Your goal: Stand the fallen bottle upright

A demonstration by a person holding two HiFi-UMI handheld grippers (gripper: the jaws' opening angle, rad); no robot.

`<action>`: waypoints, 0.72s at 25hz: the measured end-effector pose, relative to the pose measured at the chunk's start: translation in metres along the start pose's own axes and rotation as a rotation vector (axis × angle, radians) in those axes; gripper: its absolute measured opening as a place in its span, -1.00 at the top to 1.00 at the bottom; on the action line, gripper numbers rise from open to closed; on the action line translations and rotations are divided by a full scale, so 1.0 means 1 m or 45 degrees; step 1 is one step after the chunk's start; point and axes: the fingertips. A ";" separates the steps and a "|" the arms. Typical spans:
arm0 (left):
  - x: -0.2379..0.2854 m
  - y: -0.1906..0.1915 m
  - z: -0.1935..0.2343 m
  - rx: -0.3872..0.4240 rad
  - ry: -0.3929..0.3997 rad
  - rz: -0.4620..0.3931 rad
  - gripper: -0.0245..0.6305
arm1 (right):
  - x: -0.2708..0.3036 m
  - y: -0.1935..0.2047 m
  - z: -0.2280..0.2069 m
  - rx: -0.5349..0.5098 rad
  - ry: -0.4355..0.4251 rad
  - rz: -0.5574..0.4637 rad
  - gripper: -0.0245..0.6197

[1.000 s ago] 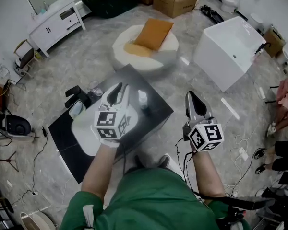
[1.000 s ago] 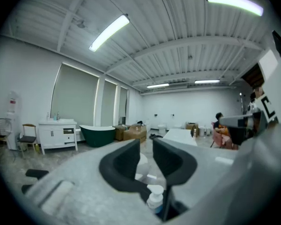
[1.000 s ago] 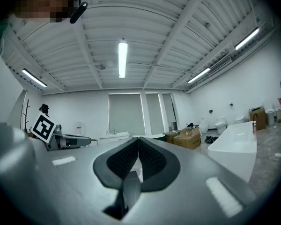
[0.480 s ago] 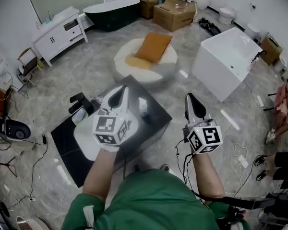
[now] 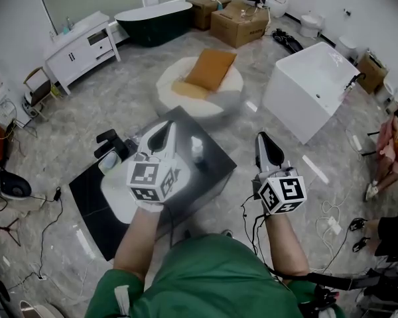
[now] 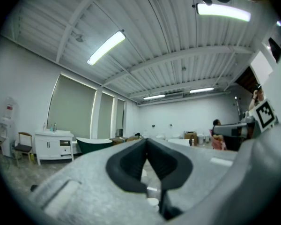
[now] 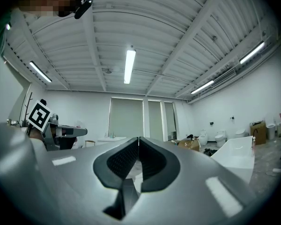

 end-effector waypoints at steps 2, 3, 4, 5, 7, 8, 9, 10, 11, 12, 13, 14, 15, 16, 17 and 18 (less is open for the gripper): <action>-0.001 -0.001 0.003 -0.005 -0.005 -0.005 0.93 | 0.001 -0.001 0.002 -0.008 -0.002 -0.004 0.91; -0.001 -0.001 0.005 -0.009 -0.007 -0.008 0.93 | 0.002 -0.003 0.002 -0.013 -0.003 -0.005 0.91; -0.001 -0.002 0.006 -0.013 -0.008 -0.010 0.93 | 0.003 -0.004 0.003 -0.016 -0.003 -0.006 0.91; -0.001 -0.002 0.007 -0.016 -0.009 -0.011 0.93 | 0.003 -0.005 0.003 -0.018 -0.002 -0.007 0.91; -0.001 -0.001 0.008 -0.022 -0.010 -0.010 0.93 | 0.004 -0.006 0.003 -0.020 -0.001 -0.008 0.91; -0.001 -0.001 0.009 -0.026 -0.009 -0.009 0.93 | 0.004 -0.005 0.003 -0.020 0.000 -0.006 0.91; -0.001 0.000 0.009 -0.030 -0.008 -0.008 0.93 | 0.004 -0.005 0.003 -0.020 -0.001 -0.005 0.91; -0.001 0.001 0.010 -0.033 -0.009 -0.007 0.93 | 0.004 -0.005 0.004 -0.020 -0.002 -0.004 0.91; 0.000 0.001 0.010 -0.034 -0.010 -0.008 0.93 | 0.005 -0.004 0.004 -0.020 -0.003 -0.003 0.91; 0.000 0.001 0.011 -0.035 -0.012 -0.009 0.93 | 0.005 -0.004 0.004 -0.019 -0.003 -0.002 0.91; 0.000 0.001 0.012 -0.036 -0.014 -0.010 0.93 | 0.005 -0.003 0.004 -0.019 -0.004 0.000 0.91; 0.001 0.001 0.013 -0.037 -0.016 -0.010 0.93 | 0.006 -0.003 0.003 -0.018 -0.005 0.001 0.91; 0.001 0.001 0.013 -0.039 -0.016 -0.009 0.93 | 0.006 -0.003 0.003 -0.015 -0.008 0.001 0.91; 0.002 0.001 0.013 -0.041 -0.016 -0.007 0.93 | 0.006 -0.003 0.004 -0.011 -0.013 0.001 0.91; 0.002 0.002 0.014 -0.044 -0.016 -0.004 0.93 | 0.007 -0.003 0.004 -0.006 -0.020 0.000 0.91; 0.003 0.004 0.014 -0.048 -0.016 0.000 0.93 | 0.007 -0.003 0.005 -0.004 -0.026 -0.002 0.91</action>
Point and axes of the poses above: the fingertips, and each gripper's own axes: x forward along the fingers, z to its left, y out of its underside, and after that the axes turned 9 degrees about -x, right-handed
